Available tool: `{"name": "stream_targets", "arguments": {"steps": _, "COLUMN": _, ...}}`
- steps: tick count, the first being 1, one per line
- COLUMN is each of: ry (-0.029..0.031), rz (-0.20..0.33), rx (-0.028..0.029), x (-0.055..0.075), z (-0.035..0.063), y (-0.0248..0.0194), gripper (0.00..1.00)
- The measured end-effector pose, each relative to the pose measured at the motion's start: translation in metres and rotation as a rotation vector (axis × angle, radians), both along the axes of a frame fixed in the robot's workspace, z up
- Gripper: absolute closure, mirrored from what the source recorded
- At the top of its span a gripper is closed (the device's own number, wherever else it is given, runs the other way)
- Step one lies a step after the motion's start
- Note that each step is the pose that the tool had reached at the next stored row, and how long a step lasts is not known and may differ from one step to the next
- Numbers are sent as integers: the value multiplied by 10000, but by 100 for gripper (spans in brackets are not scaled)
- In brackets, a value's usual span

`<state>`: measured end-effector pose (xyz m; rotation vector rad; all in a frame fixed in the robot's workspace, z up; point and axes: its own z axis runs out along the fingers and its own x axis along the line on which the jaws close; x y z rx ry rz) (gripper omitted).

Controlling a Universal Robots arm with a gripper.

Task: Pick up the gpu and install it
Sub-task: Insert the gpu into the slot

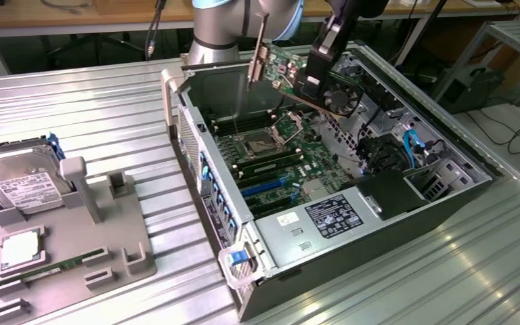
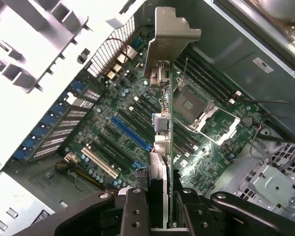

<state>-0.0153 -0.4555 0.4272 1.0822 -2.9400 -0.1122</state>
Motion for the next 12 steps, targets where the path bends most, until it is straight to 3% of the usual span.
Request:
{"name": "stream_targets", "arguments": {"steps": 3, "ry": 0, "rz": 505, "rx": 5, "x": 0, "z": -1, "y": 0, "gripper": 72}}
{"name": "stream_targets", "arguments": {"steps": 12, "ry": 0, "rz": 1306, "rx": 10, "x": 0, "z": 0, "y": 0, "gripper": 72}}
